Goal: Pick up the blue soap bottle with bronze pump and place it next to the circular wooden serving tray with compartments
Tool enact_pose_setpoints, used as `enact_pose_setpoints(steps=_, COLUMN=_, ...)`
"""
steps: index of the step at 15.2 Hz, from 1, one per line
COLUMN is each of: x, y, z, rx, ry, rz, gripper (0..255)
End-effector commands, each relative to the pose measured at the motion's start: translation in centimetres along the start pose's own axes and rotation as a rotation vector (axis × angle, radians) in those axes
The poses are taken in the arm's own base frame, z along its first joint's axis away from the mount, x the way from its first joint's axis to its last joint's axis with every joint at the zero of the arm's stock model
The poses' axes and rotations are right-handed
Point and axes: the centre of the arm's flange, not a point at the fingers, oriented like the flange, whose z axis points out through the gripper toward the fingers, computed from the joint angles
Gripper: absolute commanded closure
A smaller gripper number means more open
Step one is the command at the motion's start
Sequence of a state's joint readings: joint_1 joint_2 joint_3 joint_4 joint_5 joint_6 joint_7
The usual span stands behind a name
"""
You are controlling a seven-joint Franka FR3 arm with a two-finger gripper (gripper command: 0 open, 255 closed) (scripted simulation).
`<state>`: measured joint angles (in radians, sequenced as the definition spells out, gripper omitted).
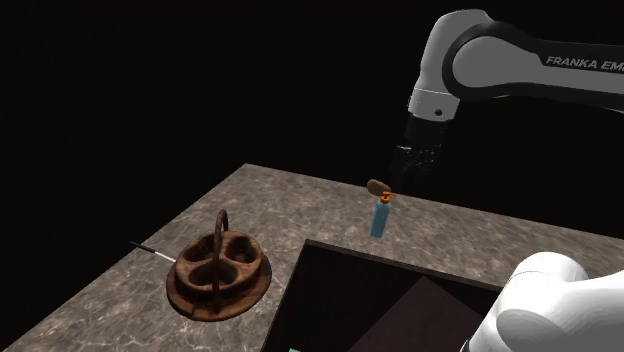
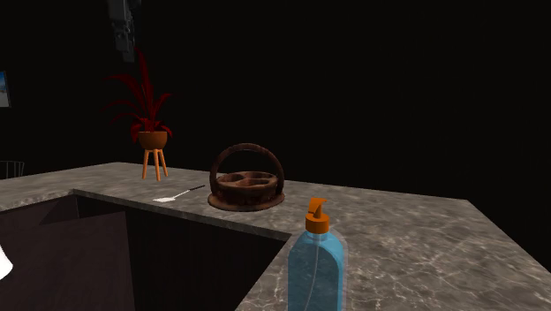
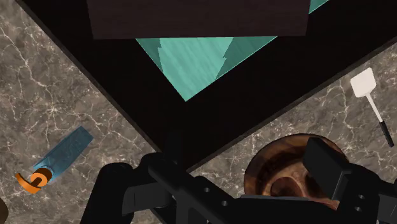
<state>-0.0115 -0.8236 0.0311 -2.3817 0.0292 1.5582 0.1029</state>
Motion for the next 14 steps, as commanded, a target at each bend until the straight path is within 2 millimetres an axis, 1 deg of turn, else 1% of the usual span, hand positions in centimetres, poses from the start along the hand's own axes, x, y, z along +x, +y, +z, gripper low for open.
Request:
enact_pose_setpoints(steps=1, x=0.0, y=0.0, z=0.0, rx=0.0, ry=0.0, rz=0.0, gripper=0)
enact_pose_setpoints(steps=14, x=9.8, y=11.9, z=7.8, rx=-0.01, ry=-0.027, rz=-0.019, gripper=0)
